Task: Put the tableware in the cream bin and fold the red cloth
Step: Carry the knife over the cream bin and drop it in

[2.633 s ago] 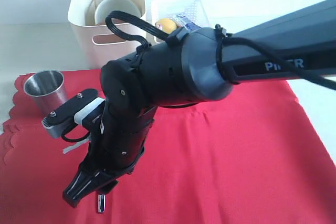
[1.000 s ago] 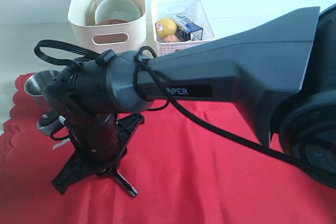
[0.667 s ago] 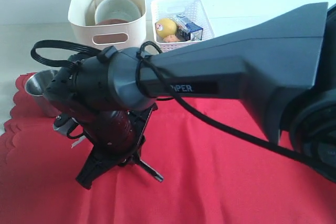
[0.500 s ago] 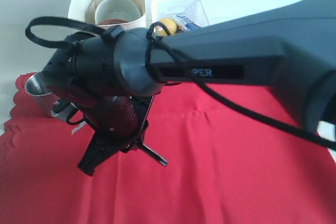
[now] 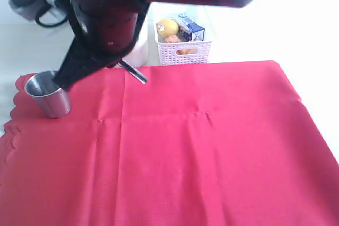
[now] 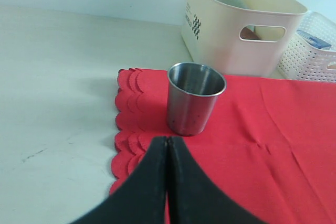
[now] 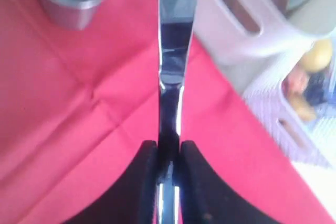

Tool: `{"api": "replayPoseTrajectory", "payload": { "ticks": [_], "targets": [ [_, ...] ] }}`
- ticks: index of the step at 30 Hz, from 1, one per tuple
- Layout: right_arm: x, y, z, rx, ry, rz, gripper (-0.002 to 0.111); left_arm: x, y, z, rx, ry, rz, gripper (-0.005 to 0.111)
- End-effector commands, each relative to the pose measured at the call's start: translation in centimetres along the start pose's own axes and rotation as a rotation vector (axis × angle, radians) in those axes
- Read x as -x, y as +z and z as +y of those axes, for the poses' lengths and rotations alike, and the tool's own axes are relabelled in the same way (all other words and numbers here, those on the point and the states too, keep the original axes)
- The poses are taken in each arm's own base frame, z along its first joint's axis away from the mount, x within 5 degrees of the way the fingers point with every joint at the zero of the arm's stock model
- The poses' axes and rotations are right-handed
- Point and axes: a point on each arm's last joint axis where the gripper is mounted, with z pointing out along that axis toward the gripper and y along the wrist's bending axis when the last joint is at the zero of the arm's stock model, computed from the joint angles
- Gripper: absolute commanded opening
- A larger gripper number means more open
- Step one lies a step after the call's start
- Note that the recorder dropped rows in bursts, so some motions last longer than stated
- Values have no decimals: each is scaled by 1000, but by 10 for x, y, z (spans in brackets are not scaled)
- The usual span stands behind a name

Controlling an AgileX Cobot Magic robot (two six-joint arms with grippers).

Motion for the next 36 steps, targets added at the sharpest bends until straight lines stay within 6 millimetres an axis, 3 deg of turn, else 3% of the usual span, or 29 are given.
{"api": "replayPoseTrajectory", "payload": {
  "ticks": [1,9,13,17,20,25,36],
  "targets": [
    [21,-12,-29,8,51,-257,0,0,0,0,-3,-10,-10,0],
    [45,7,-76,35,187,-599,0,0,0,0,-3,-10,-10,0],
    [49,33,-88,78,183,-729,0,0,0,0,-3,-10,-10,0],
    [47,69,-87,93,94,-794,0,0,0,0,-3,-10,-10,0],
    [42,96,-89,91,55,-813,0,0,0,0,-3,-10,-10,0],
    [39,137,-97,90,161,-755,0,0,0,0,-3,-10,-10,0],
    [52,179,-99,43,136,-730,0,0,0,0,-3,-10,-10,0]
  ]
}}
